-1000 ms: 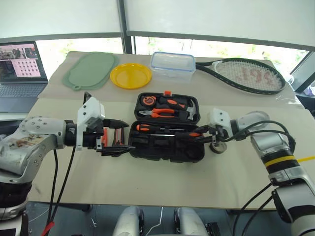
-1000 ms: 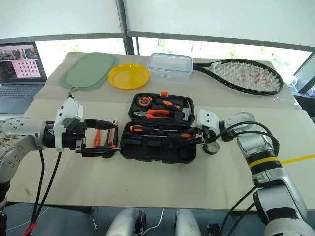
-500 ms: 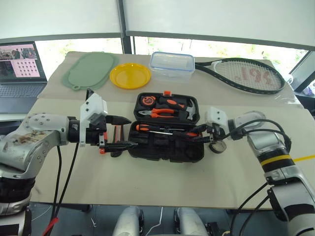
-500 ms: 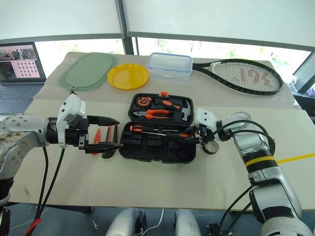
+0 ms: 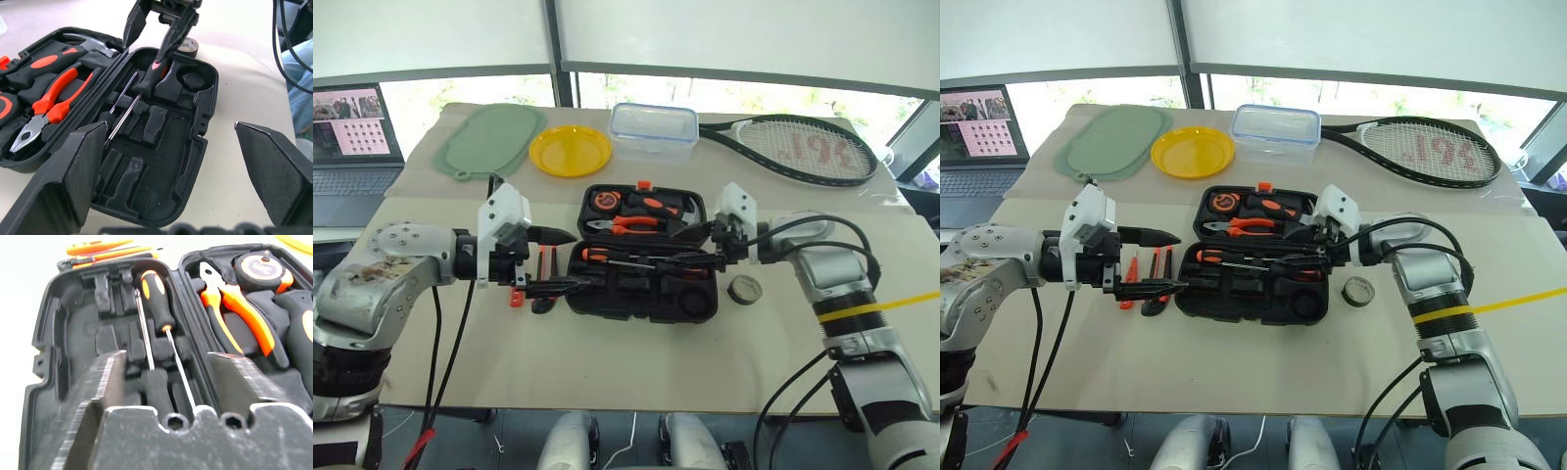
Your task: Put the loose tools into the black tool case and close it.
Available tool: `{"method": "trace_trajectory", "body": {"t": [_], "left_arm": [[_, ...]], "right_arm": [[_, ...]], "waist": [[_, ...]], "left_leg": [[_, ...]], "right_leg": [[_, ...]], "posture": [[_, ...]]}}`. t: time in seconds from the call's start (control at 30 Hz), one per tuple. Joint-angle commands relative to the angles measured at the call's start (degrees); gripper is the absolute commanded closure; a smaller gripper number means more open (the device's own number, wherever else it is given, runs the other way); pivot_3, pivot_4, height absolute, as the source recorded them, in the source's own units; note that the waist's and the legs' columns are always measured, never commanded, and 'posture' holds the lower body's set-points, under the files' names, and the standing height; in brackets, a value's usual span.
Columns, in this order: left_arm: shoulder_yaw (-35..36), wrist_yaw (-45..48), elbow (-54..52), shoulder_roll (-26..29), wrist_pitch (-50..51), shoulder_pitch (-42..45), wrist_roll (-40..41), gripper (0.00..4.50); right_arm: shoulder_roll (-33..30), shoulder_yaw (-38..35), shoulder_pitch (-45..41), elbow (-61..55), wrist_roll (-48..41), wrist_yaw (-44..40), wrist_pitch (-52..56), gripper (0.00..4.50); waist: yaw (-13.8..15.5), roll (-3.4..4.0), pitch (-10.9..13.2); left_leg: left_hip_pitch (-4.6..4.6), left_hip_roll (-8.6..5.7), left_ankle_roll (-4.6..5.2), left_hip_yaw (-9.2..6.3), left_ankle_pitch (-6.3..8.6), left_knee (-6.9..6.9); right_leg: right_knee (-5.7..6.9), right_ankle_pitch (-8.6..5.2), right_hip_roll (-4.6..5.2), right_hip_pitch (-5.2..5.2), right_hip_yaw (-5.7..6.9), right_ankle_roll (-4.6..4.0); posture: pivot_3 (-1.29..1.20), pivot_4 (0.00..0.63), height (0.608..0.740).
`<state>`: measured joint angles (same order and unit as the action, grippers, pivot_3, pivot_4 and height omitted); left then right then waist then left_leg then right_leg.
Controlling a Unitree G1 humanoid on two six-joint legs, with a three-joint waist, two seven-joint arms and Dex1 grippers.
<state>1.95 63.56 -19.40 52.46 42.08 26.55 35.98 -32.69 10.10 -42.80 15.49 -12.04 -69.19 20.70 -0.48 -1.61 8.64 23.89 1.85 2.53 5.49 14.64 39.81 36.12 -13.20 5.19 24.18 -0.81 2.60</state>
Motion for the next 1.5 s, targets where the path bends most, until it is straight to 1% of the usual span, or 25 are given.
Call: {"method": "trace_trajectory", "body": {"t": [0.03,0.07,0.13,0.17,0.3,0.57,0.7,0.8,0.93,1.0,1.03,1.07,1.1,1.27,1.33,1.4,1.5], "left_arm": [[0.6,0.3,-0.3,0.3,-1.4,1.0,-0.5,0.0],[0.6,0.3,-0.3,0.4,-1.5,1.1,-0.5,0.0],[0.6,0.3,-0.3,0.4,-1.5,1.0,-0.5,0.0],[0.6,0.2,-0.3,0.4,-1.6,1.0,-0.6,0.0],[0.5,0.4,-0.2,0.5,-1.8,0.9,-0.8,0.0],[0.3,1.8,1.5,0.8,-2.5,2.2,-2.0,0.0],[-0.2,1.7,1.8,0.3,-2.8,2.6,-2.7,0.0],[0.1,1.0,1.7,0.2,-2.8,1.9,-2.9,0.0],[2.9,-2.1,1.4,0.2,-2.0,-0.9,-3.0,0.0],[9.0,-5.8,-0.2,0.8,0.6,-6.7,-2.2,0.0],[12.9,-7.4,-1.5,1.1,2.2,-10.6,-1.8,0.0],[15.5,-8.5,-2.5,1.2,3.3,-13.3,-1.5,0.0],[19.3,-9.3,-3.7,1.1,4.1,-17.1,-1.6,0.0],[35.9,-11.4,-7.4,-0.5,6.1,-35.8,-3.4,0.0],[40.5,-12.8,-7.1,-1.7,6.7,-41.1,-4.4,0.0],[43.4,-14.3,-7.0,-2.6,8.5,-44.0,-4.1,0.0],[43.8,-16.9,-7.7,-3.3,11.4,-44.2,-3.0,0.0]], "right_arm": [[0.7,0.4,0.4,-0.2,1.2,1.7,-1.2,3.25],[0.9,0.6,0.6,-0.2,1.4,1.8,-1.3,3.67],[1.5,0.9,0.9,0.0,1.8,2.3,-1.4,4.29],[2.0,1.1,1.0,0.3,2.0,2.7,-1.5,4.45],[3.9,2.7,1.9,1.4,3.6,4.6,-0.8,4.45],[3.2,8.7,3.8,1.9,9.7,4.8,-1.9,4.45],[3.4,9.7,3.7,2.8,12.3,6.3,-3.6,4.45],[3.9,7.3,3.5,-0.8,8.9,5.2,-2.0,4.45],[4.1,0.5,3.1,-10.8,-0.6,3.6,4.8,4.45],[1.9,-5.2,1.7,-18.1,-7.9,3.5,12.4,3.89],[0.3,-7.7,1.6,-21.5,-11.6,3.0,16.1,3.8],[-0.7,-9.3,1.6,-23.9,-14.2,2.8,18.7,3.35],[-2.2,-10.6,2.0,-26.0,-16.3,2.4,20.6,3.09],[-7.8,-14.5,4.3,-33.1,-23.8,1.0,25.0,1.26],[-9.2,-15.4,5.5,-35.0,-25.8,0.8,25.5,0.64],[-10.3,-16.1,6.8,-36.7,-27.2,1.2,25.7,0.07],[-11.0,-16.5,8.1,-38.4,-28.9,2.4,26.0,0.07]], "waist": [[-0.1,0.0,0.0],[-0.1,0.0,0.0],[-0.1,0.0,0.0],[-0.1,0.0,0.0],[-0.2,0.0,0.0],[-0.1,0.0,0.0],[-0.2,-0.05,-0.1],[-0.2,-0.05,-0.1],[-0.2,-0.02,0.0],[-0.4,0.04,0.0],[-0.6,0.1,0.1],[-0.5,0.1,0.1],[-0.4,0.1,0.1],[-0.3,0.07,0.1],[-0.3,0.07,0.1],[0.0,0.07,0.1],[0.5,0.05,0.1]], "left_leg": [[0.0,0.0,0.0,0.0,0.0,0.0],[0.0,0.01,0.0,0.0,0.0,0.0],[0.0,0.0,0.0,0.0,0.0,0.0],[0.0,0.0,0.0,0.01,0.0,0.0],[0.0,0.02,0.0,-0.01,0.0,-0.01],[-0.05,0.01,0.0,0.0,0.0,0.01],[-0.1,0.01,0.0,0.0,0.0,0.0],[-0.15,0.03,-0.02,0.0,-0.01,0.0],[-0.09,0.04,-0.02,0.0,-0.01,-0.01],[0.02,0.06,-0.02,0.01,-0.01,-0.01],[0.08,0.13,-0.02,0.02,-0.01,-0.02],[0.11,0.13,-0.02,0.0,-0.01,-0.03],[0.11,0.16,-0.02,0.0,-0.01,-0.05],[0.06,0.23,-0.02,-0.07,0.09,-0.11],[0.04,0.22,-0.03,-0.04,0.09,-0.11],[-0.05,0.2,-0.04,-0.06,0.09,-0.11],[-0.1,0.21,-0.05,-0.13,0.09,-0.1]], "right_leg": [[0.01,0.0,0.0,0.0,0.0,0.0],[0.0,0.0,-0.01,0.01,0.0,0.0],[0.01,0.0,-0.01,0.01,0.0,0.0],[0.0,0.0,0.0,0.01,0.0,0.0],[0.01,0.0,-0.03,0.01,0.0,0.0],[0.02,0.0,-0.01,-0.04,0.01,0.0],[0.02,0.0,-0.02,-0.09,0.01,0.0],[0.04,0.0,-0.03,-0.12,0.01,-0.01],[0.07,-0.01,-0.02,-0.04,0.0,-0.02],[0.09,0.0,-0.02,0.09,-0.02,-0.02],[0.1,0.0,0.0,0.17,-0.04,-0.03],[0.13,0.0,0.02,0.2,-0.04,-0.03],[0.12,0.0,0.02,0.2,-0.04,-0.03],[-0.05,-0.04,0.12,0.11,0.16,-0.1],[-0.03,-0.07,0.2,0.12,0.16,-0.15],[-0.01,-0.09,0.23,0.07,0.2,-0.18],[-0.01,-0.12,0.29,0.03,0.29,-0.24]], "posture": [[0.0,0.15,0.738],[0.0,0.15,0.738],[0.0,0.15,0.738],[0.0,0.15,0.738],[0.0,0.15,0.738],[0.0,0.15,0.738],[0.0,0.15,0.738],[0.0,0.15,0.738],[0.0,0.15,0.738],[0.0,0.15,0.738],[0.0,0.15,0.738],[0.0,0.15,0.738],[0.0,0.15,0.738],[0.0,0.15,0.738],[0.0,0.15,0.738],[0.0,0.15,0.738],[0.0,0.15,0.738]]}}
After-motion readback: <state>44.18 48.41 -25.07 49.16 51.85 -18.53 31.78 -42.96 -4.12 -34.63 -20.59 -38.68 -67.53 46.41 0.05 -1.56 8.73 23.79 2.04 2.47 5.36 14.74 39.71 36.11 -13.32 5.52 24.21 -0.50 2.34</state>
